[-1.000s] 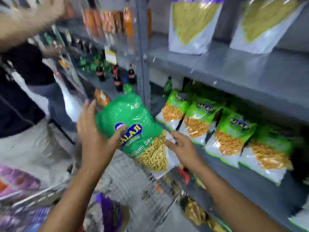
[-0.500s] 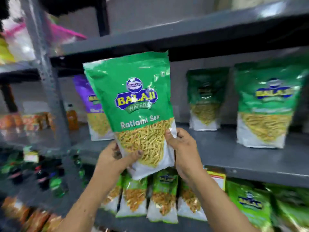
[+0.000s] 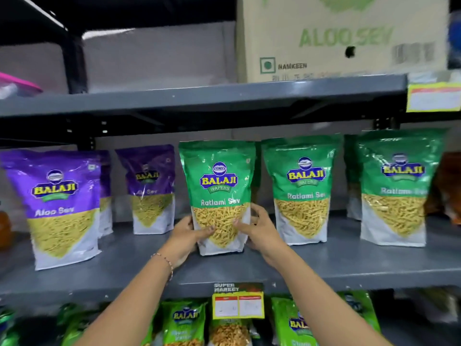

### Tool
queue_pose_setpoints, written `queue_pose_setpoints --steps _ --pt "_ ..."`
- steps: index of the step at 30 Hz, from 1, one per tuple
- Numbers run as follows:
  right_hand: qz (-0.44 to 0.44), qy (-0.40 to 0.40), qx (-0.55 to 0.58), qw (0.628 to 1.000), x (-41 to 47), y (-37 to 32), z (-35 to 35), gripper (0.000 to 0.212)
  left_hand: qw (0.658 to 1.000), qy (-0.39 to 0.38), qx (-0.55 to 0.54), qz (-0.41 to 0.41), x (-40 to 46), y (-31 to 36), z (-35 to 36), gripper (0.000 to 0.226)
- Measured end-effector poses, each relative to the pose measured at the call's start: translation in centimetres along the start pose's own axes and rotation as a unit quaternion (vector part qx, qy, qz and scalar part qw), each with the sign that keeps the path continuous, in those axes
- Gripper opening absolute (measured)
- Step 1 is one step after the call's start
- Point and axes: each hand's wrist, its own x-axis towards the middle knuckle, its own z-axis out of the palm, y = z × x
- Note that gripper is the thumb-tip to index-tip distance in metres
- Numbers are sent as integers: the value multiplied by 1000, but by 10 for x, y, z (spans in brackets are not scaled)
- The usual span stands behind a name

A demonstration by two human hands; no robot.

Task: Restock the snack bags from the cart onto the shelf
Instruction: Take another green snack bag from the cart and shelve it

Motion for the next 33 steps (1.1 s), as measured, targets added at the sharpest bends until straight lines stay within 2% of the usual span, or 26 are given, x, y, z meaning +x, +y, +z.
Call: queue_pose_setpoints --steps 4,7,13,16,20,22,24,27,31,33 --pt "5 20 -38 999 5 5 -3 78 1000 0 -9 -18 12 -3 10 32" --pt "4 25 -51 998 7 8 -6 85 999 2 -22 -25 18 -7 13 46" --pt "10 32 -50 998 5 15 -6 88 999 -6 -2 -33 25 -12 8 45" --pt "-11 76 -43 996 -5 17 2 86 998 7 43 -35 22 -12 6 48" --pt "-76 168 -11 983 -29 16 23 69 998 55 24 -8 11 -11 0 51" --pt "-113 172 33 978 -45 14 40 60 995 100 -14 -1 -4 -5 -6 60" --pt "-143 130 67 979 -60 13 64 59 990 126 -54 19 -28 4 -17 50" --pt "-146 28 104 984 -81 18 109 56 978 155 -131 55 -75 11 -44 16" --pt "-99 -123 114 981 -107 44 170 53 953 241 -167 78 -146 -7 -102 22" --pt "-60 -188 113 974 -122 65 201 54 937 304 -163 52 -187 -31 -136 22"
